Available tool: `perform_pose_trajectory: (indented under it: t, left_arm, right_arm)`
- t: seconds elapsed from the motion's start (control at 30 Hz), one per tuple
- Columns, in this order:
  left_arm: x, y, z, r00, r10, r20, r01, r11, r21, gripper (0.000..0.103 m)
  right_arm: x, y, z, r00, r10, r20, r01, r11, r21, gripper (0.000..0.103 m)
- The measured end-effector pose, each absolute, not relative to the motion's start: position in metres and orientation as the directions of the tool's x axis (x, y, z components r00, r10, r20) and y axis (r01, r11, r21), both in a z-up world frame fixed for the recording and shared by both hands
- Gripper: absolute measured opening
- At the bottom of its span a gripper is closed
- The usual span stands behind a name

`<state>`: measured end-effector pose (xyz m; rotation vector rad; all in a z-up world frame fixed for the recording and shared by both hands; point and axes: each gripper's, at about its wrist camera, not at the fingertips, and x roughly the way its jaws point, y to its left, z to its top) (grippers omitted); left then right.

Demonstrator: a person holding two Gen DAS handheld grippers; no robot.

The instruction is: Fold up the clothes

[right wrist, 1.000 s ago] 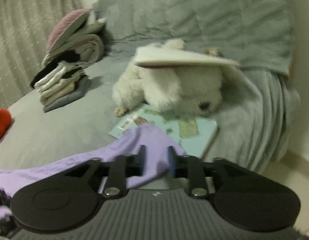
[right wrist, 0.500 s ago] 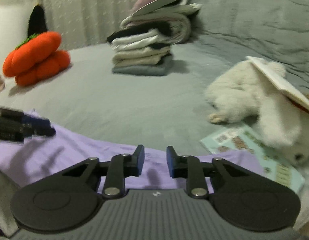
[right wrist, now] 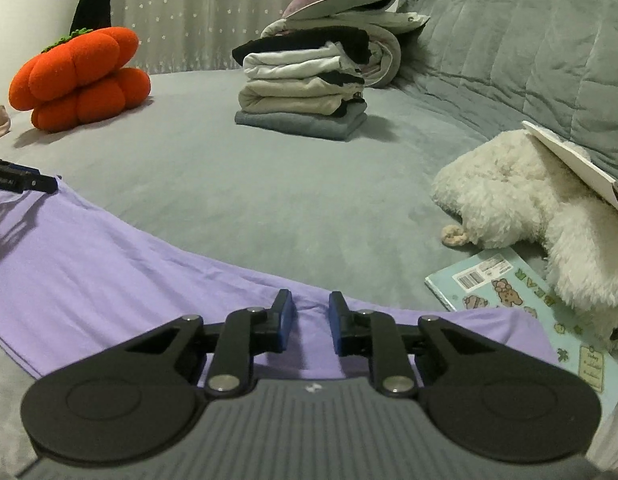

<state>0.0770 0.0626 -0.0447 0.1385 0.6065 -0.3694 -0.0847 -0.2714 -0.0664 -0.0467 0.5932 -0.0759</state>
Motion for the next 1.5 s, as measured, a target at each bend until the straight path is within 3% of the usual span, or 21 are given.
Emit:
perform_pose_trajectory:
  t: [0.23,0.47,0.5,0.53,0.57,0.9,1.13,1.23,1.3,1.33,1.4,1.5]
  left_arm:
    - [0.090,0.063,-0.053,0.723,-0.326,-0.609,0.385,0.922,-0.036,0.047]
    - [0.082,0.054,-0.056,0.729,-0.341,-0.593,0.403,0.915,-0.032,0.015]
    - [0.081,0.053,-0.056,0.731,-0.342,-0.591,0.404,0.914,-0.029,0.010]
    - [0.080,0.052,-0.057,0.733,-0.342,-0.588,0.405,0.914,-0.026,0.009]
    - [0.078,0.051,-0.057,0.738,-0.339,-0.583,0.402,0.915,-0.023,0.006]
    - [0.074,0.059,-0.054,0.790,-0.308,-0.530,0.332,0.942,-0.053,0.005]
    - [0.076,0.044,-0.064,0.797,-0.245,-0.552,0.319,0.947,0.041,0.006]
    - [0.076,0.042,-0.063,0.806,-0.218,-0.551,0.306,0.949,0.071,0.019]
    - [0.074,0.043,-0.062,0.815,-0.200,-0.544,0.285,0.956,0.076,0.064]
    - [0.072,0.045,-0.060,0.821,-0.198,-0.536,0.277,0.958,0.069,0.073]
    - [0.066,0.048,-0.056,0.828,-0.212,-0.519,0.274,0.961,0.046,0.080]
    - [0.055,0.050,-0.048,0.825,-0.253,-0.505,0.302,0.953,0.016,0.085]
  right_arm:
    - [-0.087,-0.271,-0.066,0.831,-0.078,-0.550,0.053,0.997,-0.061,0.020]
    - [-0.082,-0.265,-0.067,0.834,-0.071,-0.547,0.029,0.996,-0.085,0.022]
    - [-0.081,-0.264,-0.068,0.833,-0.076,-0.549,0.027,0.995,-0.096,0.019]
    - [-0.080,-0.262,-0.069,0.833,-0.084,-0.547,0.028,0.994,-0.110,0.005]
    - [-0.081,-0.261,-0.069,0.835,-0.093,-0.543,0.030,0.992,-0.124,0.003]
    - [-0.093,-0.257,-0.061,0.895,-0.137,-0.425,0.062,0.981,-0.185,0.002]
    - [-0.067,-0.252,-0.083,0.850,-0.191,-0.491,0.084,0.969,-0.231,0.004]
    - [-0.067,-0.243,-0.091,0.856,-0.234,-0.461,0.096,0.948,-0.302,0.012]
    - [-0.070,-0.241,-0.091,0.860,-0.254,-0.442,0.108,0.938,-0.329,0.019]
    - [-0.073,-0.244,-0.089,0.862,-0.262,-0.434,0.124,0.939,-0.322,0.028]
    - [-0.084,-0.252,-0.082,0.868,-0.277,-0.412,0.165,0.944,-0.287,0.042]
    - [-0.104,-0.268,-0.074,0.870,-0.312,-0.381,0.233,0.942,-0.240,0.043]
